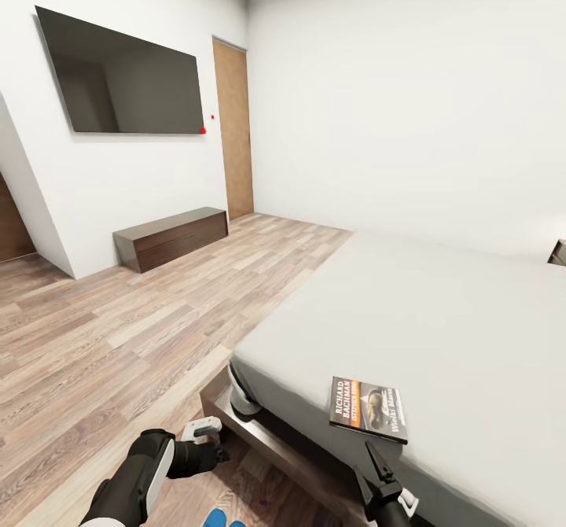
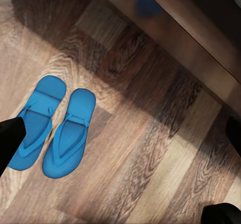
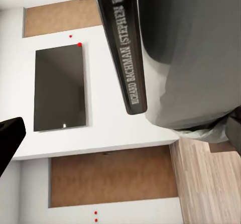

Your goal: In the bedroom, move the book from the bed onto either nightstand, and place the two sandals side by side next to the bed.

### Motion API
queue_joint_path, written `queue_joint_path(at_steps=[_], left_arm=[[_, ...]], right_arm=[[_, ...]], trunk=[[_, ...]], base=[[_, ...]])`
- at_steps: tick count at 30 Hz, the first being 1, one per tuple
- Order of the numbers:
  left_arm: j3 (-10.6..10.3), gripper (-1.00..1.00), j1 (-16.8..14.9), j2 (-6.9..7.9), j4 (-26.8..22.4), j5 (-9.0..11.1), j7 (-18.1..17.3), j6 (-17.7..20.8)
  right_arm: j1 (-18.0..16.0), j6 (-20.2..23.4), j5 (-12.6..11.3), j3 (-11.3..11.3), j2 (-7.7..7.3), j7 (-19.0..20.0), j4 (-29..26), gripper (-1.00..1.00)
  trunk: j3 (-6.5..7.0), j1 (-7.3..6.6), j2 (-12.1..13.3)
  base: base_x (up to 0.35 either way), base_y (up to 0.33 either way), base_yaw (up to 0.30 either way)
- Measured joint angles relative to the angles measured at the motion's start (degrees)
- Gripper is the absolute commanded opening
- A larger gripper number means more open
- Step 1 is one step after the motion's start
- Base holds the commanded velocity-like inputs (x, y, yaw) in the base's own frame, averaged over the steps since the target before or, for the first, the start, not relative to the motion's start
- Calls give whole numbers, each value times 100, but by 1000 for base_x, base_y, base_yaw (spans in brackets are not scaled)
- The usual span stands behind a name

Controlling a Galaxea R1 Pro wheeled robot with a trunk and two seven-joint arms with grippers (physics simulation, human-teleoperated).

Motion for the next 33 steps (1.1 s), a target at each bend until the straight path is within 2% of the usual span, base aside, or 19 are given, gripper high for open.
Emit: queue_joint_path(at_steps=[15,20,25,27,33], left_arm=[[-3,100,0,-2,0,-1,0,0],[-5,100,0,-10,0,0,0,0],[-5,100,0,-13,0,-5,8,0],[-5,100,0,-11,0,-8,17,6],[-5,100,0,-13,0,-3,25,5]], right_arm=[[-13,-8,0,1,36,-10,2,100],[-23,-29,0,11,93,-33,8,100],[-26,-488,0,6,148,-149,12,100],[-26,-689,0,13,158,-385,17,100],[-26,-777,4,26,276,-566,32,100]], trunk=[[0,0,0],[0,0,0],[0,0,0],[0,0,0],[0,0,0]], base=[[0,1,0],[0,0,0],[0,0,0],[0,0,0],[0,0,0]])
